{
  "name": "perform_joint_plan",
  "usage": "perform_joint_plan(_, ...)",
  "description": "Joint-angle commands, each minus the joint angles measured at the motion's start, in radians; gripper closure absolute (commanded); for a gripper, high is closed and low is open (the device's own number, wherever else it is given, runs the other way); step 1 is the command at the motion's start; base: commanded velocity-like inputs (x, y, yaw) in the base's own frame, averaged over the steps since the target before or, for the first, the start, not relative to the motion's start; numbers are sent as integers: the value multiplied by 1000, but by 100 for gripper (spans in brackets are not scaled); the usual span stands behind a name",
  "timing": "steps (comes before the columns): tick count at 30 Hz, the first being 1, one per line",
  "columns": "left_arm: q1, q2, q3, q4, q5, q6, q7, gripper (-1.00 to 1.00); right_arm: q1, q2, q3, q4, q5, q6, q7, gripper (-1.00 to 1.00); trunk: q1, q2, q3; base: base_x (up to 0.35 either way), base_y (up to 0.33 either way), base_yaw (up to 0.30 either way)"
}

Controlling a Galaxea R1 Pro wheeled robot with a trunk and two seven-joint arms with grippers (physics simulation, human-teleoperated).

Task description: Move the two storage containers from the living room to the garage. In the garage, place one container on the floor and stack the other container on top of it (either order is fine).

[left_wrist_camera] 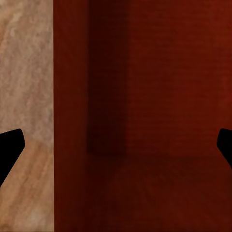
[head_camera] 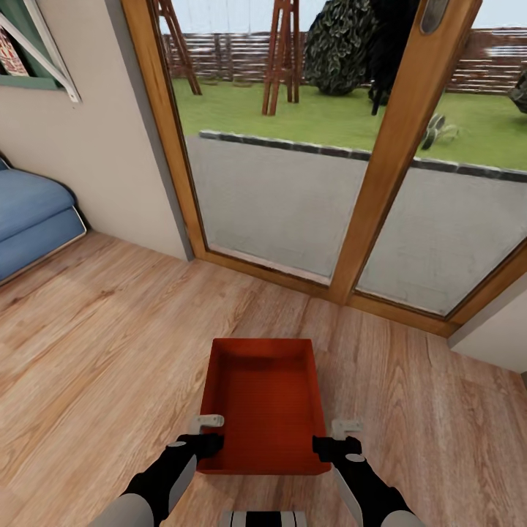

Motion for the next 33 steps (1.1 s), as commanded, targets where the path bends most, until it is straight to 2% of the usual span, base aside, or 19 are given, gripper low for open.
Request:
perform_joint_plan(1, 0, 1, -2, -2, 4, 6, 4, -100, 0, 1, -6, -2, 10, 6, 1, -100, 0, 0, -1, 0, 0, 0)
perform_joint_plan(17, 0, 15, 5, 0, 3, 8, 4, -100, -1, -3, -7, -2, 7, 8, 4, -100, 0, 0, -1, 0, 0, 0)
perform_joint_plan(21, 0, 33, 7, 3, 5, 14, 5, -100, -32, -3, -9, 30, 0, 8, 0, -100, 0, 0, -1, 0, 0, 0)
perform_joint_plan(22, 0, 53, 9, 6, 7, 16, 6, -100, -65, -2, -9, 97, 0, -2, -1, -100, 0, 0, -1, 0, 0, 0)
perform_joint_plan(33, -1, 72, 10, 8, 7, 17, 6, -100, -70, 6, -9, 109, 4, -13, -1, -100, 0, 0, -1, 0, 0, 0)
